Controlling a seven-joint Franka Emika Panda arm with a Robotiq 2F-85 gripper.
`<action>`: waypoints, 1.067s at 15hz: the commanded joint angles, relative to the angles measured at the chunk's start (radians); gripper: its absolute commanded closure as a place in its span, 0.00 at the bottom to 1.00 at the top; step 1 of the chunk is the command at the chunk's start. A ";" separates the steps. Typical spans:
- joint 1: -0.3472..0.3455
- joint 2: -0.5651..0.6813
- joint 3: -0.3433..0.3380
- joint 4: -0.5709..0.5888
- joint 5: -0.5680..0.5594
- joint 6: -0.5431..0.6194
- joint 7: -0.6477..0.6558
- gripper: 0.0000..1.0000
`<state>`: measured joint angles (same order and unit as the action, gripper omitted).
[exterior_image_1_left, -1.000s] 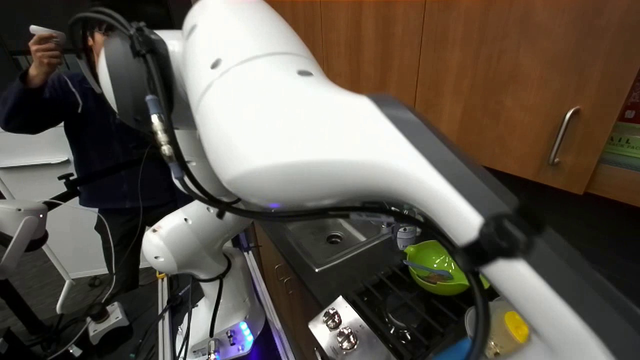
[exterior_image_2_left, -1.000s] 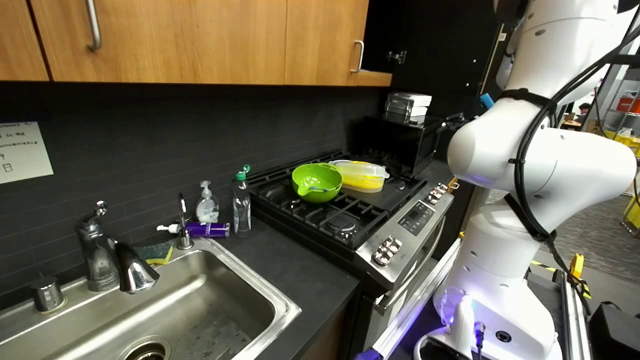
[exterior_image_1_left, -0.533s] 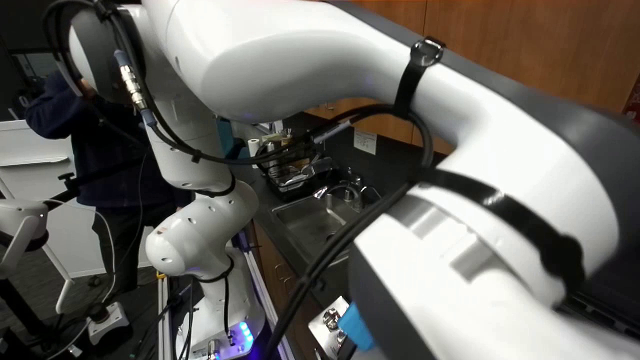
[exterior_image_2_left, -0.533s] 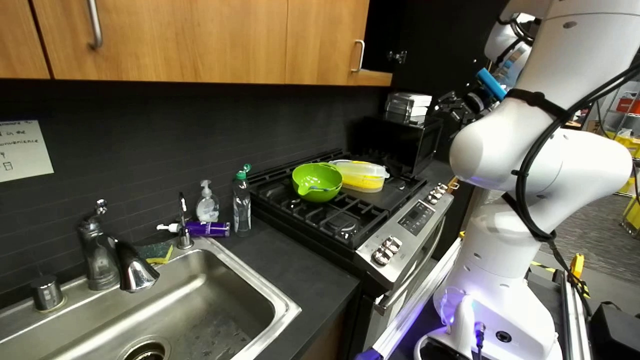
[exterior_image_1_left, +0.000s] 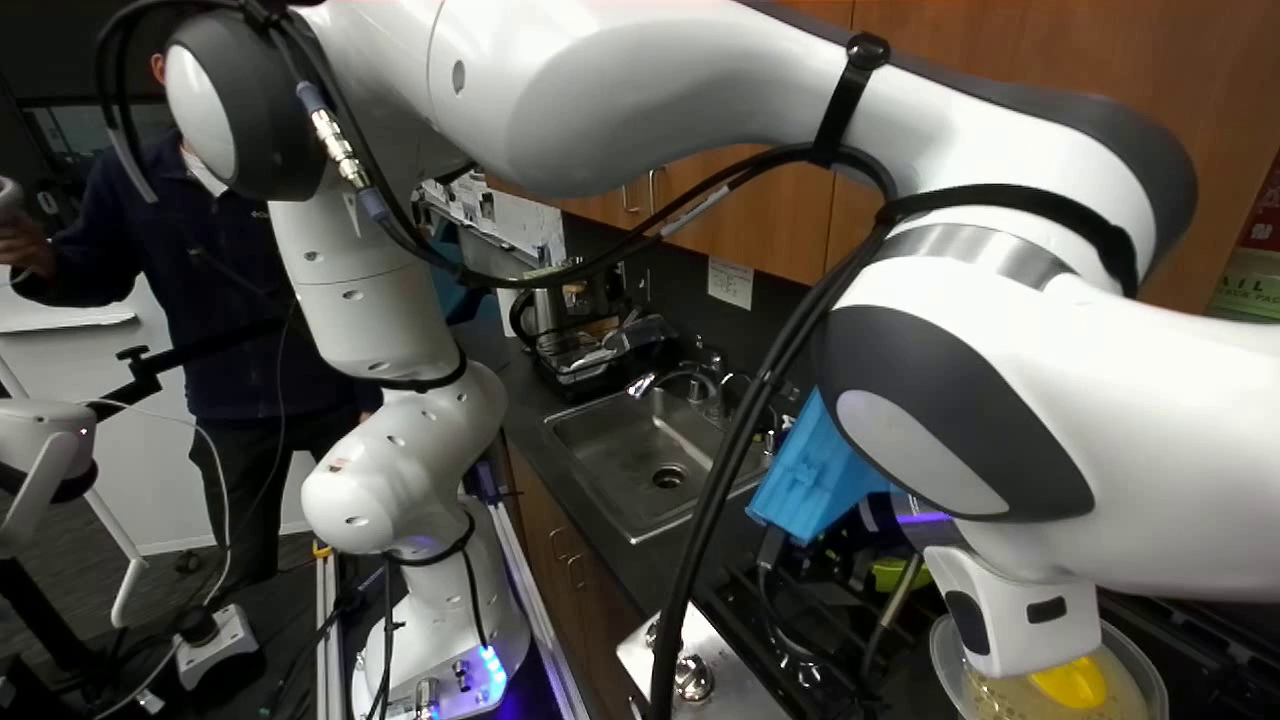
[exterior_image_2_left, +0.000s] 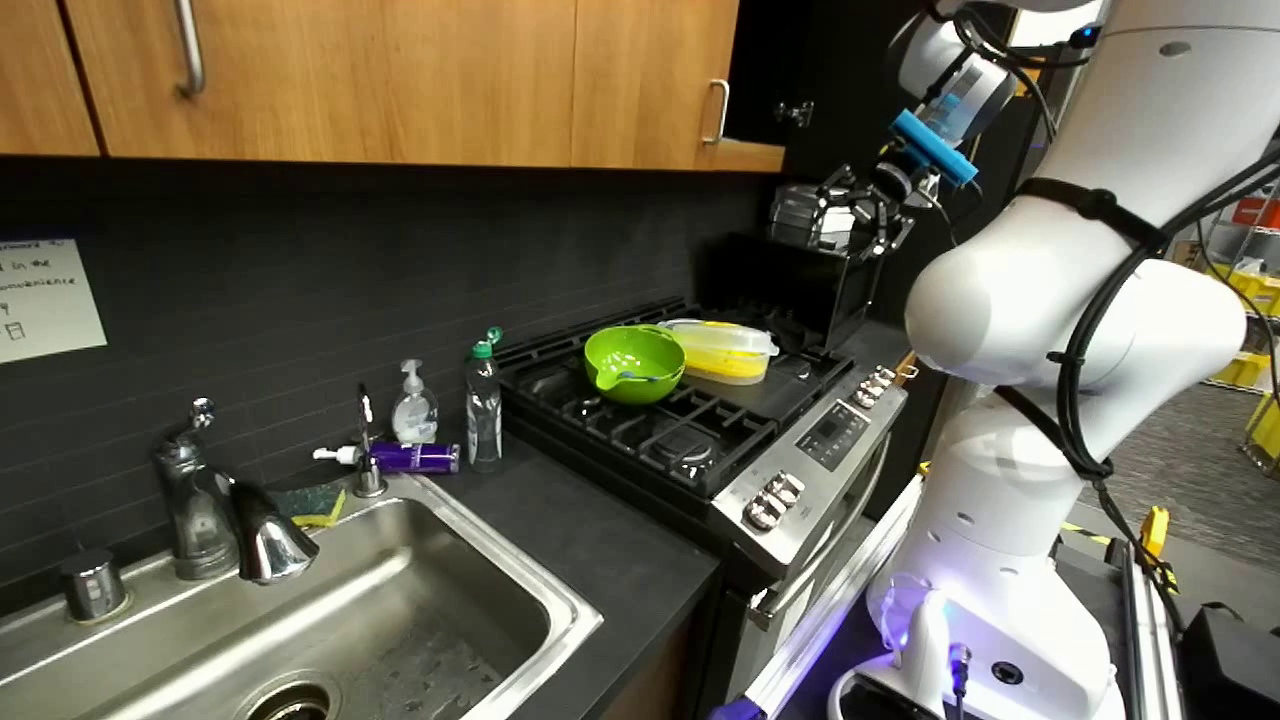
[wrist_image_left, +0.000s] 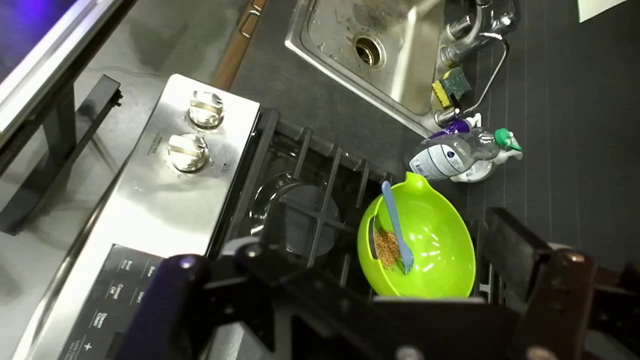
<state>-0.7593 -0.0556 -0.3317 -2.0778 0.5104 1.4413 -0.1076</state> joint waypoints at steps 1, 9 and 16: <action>0.074 -0.069 -0.005 -0.048 -0.089 0.124 0.036 0.00; 0.307 -0.166 0.075 -0.077 -0.365 0.315 0.468 0.00; 0.385 0.050 0.070 -0.076 -0.352 0.478 0.762 0.00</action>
<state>-0.4036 -0.1032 -0.2455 -2.1679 0.1409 1.9009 0.5953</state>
